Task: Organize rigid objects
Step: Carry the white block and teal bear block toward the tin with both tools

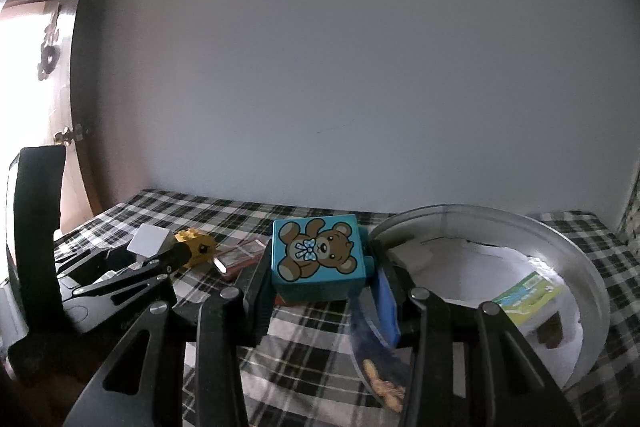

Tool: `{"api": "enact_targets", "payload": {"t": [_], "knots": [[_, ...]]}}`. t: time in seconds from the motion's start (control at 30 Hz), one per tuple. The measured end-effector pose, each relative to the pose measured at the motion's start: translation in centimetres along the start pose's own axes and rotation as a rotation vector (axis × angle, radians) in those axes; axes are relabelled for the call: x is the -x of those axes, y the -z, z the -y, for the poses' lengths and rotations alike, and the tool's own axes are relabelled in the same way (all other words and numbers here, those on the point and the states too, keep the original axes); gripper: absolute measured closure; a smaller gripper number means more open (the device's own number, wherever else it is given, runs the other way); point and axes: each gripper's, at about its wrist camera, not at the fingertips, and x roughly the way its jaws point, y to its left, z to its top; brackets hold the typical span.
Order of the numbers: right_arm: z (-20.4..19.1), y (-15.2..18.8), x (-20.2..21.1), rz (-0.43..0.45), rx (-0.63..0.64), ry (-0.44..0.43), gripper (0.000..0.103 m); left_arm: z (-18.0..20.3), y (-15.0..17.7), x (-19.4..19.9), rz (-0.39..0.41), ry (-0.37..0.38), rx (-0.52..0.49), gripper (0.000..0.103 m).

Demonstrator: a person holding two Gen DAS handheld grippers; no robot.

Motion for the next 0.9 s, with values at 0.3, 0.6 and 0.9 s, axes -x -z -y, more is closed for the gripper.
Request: {"api": "enact_targets", "payload": {"t": [0.3, 0.6, 0.9], "knots": [[2.3, -0.2, 0.7, 0.025, -0.011, 0.04, 0.058, 2.7, -0.6, 0.2, 0.019, 0.035, -0.027, 0.061], [5.0, -0.5, 1.3, 0.049, -0.037, 0.091, 0.058, 6.2, -1.3, 0.5, 0.044, 0.087, -0.07, 0.061], [8.0, -0.8, 1.5, 0.062, -0.068, 0.152, 0.058, 9.0, -2.1, 0.2, 0.057, 0.131, -0.093, 0.061]]}}
